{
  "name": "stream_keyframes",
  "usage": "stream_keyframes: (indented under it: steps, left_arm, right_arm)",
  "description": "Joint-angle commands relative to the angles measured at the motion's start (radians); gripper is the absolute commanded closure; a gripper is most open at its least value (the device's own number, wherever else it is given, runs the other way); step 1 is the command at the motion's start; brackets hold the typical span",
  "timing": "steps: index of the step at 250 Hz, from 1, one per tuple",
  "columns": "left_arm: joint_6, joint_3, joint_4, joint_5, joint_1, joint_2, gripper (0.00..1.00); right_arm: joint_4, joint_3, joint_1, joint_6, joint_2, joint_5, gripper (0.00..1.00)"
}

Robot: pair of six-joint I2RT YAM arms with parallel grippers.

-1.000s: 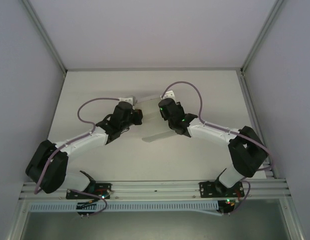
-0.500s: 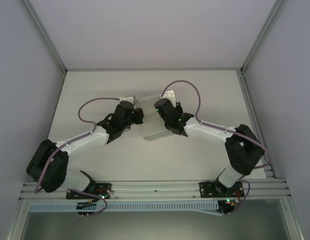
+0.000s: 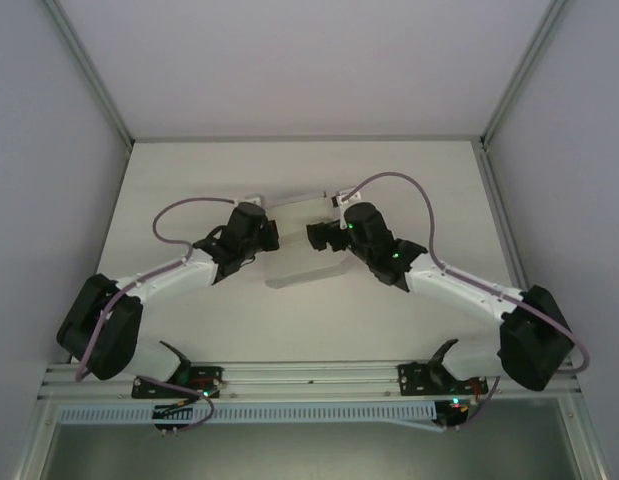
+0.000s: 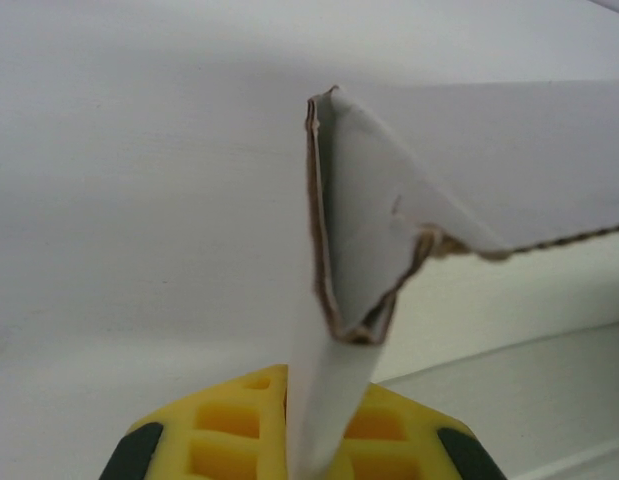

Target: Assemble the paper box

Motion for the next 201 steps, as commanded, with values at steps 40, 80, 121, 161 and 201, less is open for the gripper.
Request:
stream_keyframes:
  steps: [40,80,121,161,201]
  left_arm:
    - [0.115,0.065,-0.046,-0.020,0.009,-0.028,1.00]
    - [0.229,0.044,0.002,0.028,0.013,-0.050,1.00]
    - [0.472,0.076,-0.019,0.169,0.031,-0.037,1.00]
    - [0.766,0.203,-0.246,0.291,0.051,0.021,1.00]
    - [1.058,0.324,-0.515,0.397,0.048,0.054,1.00]
  right_arm:
    - [-0.143,-0.027,0.000,0.021,-0.248,0.055,0.00]
    - [-0.170,-0.105,-0.025,0.048,-0.436,0.207,0.00]
    - [-0.254,-0.139,-0.105,0.061,-0.542,0.193,0.00]
    - [-0.376,-0.120,-0.191,0.068,-0.532,0.101,0.00]
    - [-0.423,-0.129,-0.225,0.050,-0.507,0.074,0.00]
